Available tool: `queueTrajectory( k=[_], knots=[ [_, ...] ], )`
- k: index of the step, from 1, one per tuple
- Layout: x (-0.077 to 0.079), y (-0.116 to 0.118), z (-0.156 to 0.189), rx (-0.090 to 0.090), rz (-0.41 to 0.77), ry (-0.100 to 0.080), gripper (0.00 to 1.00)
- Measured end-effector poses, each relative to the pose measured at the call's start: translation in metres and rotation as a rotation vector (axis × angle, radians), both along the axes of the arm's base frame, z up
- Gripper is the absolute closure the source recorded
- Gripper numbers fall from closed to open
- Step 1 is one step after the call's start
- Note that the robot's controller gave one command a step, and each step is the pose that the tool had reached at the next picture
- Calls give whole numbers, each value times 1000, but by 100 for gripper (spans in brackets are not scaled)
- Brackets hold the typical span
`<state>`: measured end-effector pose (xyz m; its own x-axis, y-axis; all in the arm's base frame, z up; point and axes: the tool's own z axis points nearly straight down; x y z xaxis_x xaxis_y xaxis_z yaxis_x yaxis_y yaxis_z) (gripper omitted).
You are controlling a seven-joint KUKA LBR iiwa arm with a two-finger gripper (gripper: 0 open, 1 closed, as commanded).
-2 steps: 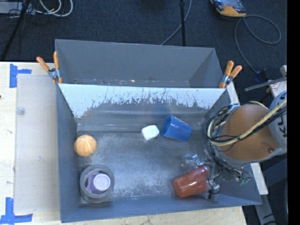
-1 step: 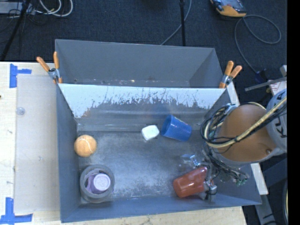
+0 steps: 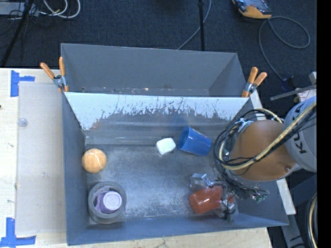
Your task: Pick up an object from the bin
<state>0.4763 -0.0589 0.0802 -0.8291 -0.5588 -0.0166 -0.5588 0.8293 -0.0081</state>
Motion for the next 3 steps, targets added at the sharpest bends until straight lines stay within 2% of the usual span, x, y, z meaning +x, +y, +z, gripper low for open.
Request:
queueTrajectory(
  k=[1, 3],
  knots=[
    [-3, -6, -9, 0, -39, 8, 100],
    [-5, -6, -5, 1, -38, 12, 100]
  ],
)
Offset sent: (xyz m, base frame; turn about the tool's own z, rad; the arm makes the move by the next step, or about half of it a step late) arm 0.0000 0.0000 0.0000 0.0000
